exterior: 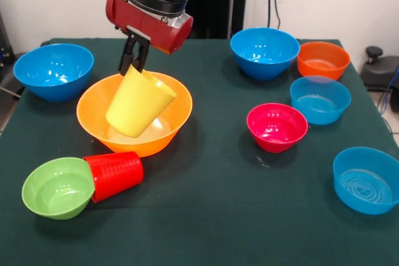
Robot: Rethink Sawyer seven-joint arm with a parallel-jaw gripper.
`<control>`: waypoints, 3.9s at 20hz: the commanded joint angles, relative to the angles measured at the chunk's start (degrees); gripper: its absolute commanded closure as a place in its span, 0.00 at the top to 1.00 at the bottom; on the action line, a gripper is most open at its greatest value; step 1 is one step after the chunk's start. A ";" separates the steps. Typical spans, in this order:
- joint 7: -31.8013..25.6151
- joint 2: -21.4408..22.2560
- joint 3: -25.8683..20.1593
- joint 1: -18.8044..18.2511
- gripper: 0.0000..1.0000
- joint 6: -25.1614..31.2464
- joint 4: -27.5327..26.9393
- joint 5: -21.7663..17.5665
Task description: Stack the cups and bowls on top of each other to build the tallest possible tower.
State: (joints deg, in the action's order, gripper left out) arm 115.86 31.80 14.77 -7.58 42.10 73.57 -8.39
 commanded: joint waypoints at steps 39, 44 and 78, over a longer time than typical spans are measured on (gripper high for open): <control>6.99 2.02 -1.02 -0.86 0.00 -15.32 17.33 0.25; 6.47 2.03 -1.24 -1.41 0.00 -16.24 17.71 0.25; 9.88 0.30 2.98 2.59 0.00 -20.15 19.94 1.62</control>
State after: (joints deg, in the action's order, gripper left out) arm 115.86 34.11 20.91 -7.55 22.31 90.83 -8.22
